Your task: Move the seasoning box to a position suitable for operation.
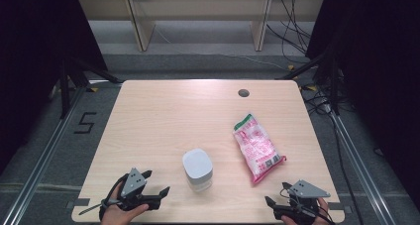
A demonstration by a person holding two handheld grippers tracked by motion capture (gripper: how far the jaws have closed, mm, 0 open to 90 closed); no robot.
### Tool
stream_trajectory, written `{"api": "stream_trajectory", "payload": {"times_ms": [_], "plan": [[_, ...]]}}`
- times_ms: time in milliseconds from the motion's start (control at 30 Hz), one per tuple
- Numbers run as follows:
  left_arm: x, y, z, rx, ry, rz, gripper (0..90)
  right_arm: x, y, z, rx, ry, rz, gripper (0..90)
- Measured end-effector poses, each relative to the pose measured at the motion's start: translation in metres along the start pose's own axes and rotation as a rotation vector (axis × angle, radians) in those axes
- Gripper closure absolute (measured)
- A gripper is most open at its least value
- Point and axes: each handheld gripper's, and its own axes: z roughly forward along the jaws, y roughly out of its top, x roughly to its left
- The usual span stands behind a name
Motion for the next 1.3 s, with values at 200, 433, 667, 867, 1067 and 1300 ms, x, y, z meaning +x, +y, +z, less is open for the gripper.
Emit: {"api": "stream_trajectory", "payload": {"times_ms": [200,433,667,867,1067,1300], "plan": [[0.001,0.001,0.002,0.007,0.005,-0.007,15.4,0.000,0.000,0.002,-0.019,0.013,-0.014,23.9],[-0.001,0.001,0.010,0.013,-0.003,0.011,18.9,0.001,0.001,0.000,-0.022,0.019,-0.023,23.9],[0.002,0.011,0.021,-0.012,-0.028,0.009,25.0,0.001,0.001,0.002,-0.032,0.025,-0.035,23.8],[0.004,0.022,0.037,-0.002,-0.037,0.094,38.5,0.001,0.001,0.001,-0.013,0.018,-0.028,23.9],[0.014,0.029,0.052,-0.013,-0.050,0.131,54.1,0.000,0.001,0.002,-0.006,0.038,-0.024,23.9],[0.017,0.039,0.062,-0.018,-0.081,0.179,63.2,-0.001,0.001,0.003,-0.018,0.006,-0.034,24.0]]}}
